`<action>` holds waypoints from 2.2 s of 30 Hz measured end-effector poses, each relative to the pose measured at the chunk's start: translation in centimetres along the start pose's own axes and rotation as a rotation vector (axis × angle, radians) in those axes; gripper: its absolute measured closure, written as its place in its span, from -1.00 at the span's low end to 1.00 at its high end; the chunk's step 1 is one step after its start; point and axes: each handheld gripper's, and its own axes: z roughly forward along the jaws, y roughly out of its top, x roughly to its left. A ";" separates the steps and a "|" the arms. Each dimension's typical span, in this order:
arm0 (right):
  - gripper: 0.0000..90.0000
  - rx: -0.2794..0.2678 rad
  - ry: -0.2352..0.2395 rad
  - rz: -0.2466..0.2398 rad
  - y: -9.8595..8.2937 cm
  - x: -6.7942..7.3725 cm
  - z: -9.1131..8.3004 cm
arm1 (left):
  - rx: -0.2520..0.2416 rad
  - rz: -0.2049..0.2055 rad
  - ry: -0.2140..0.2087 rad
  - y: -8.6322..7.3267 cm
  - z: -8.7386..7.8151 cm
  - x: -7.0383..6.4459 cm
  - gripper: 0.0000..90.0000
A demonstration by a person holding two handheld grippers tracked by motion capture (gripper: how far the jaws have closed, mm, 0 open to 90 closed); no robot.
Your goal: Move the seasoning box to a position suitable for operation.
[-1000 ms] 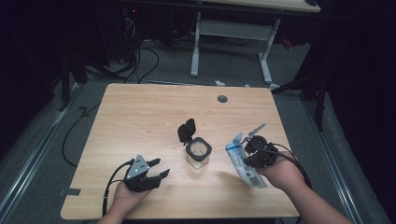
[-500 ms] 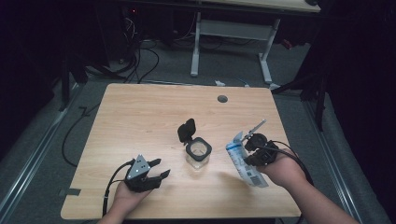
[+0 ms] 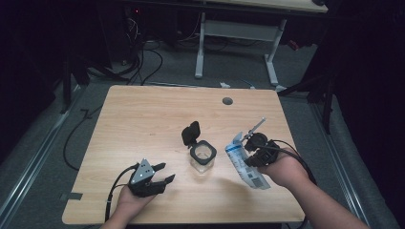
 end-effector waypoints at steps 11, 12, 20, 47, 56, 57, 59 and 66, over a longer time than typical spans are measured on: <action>1.00 0.020 0.016 -0.031 1.5 0.6 0.0 | -0.001 0.003 -0.004 0.0 0.0 0.0 -0.07; 1.00 0.023 0.017 -0.035 1.6 0.6 0.0 | 0.000 0.003 -0.005 0.0 0.0 -0.1 -0.07; 1.00 0.034 0.023 -0.051 2.6 0.9 -0.1 | 0.005 0.009 -0.010 0.0 0.0 -0.2 -0.07; 1.00 0.025 0.034 -0.089 5.7 1.8 -1.0 | 0.003 0.030 -0.062 0.3 1.2 -1.9 -0.11; 1.00 0.022 0.043 -0.106 6.3 2.3 -0.8 | -0.020 0.035 -0.141 1.6 3.2 -4.8 -0.23; 1.00 0.024 0.044 -0.106 6.4 2.4 -0.8 | -0.023 0.038 -0.156 1.8 3.6 -5.3 -0.25; 1.00 0.029 0.047 -0.108 6.5 2.5 -0.6 | -0.022 0.051 -0.167 2.1 4.2 -6.1 -0.28; 1.00 0.032 0.053 -0.109 6.8 2.7 -0.3 | -0.038 0.046 -0.216 3.5 6.7 -8.2 -0.34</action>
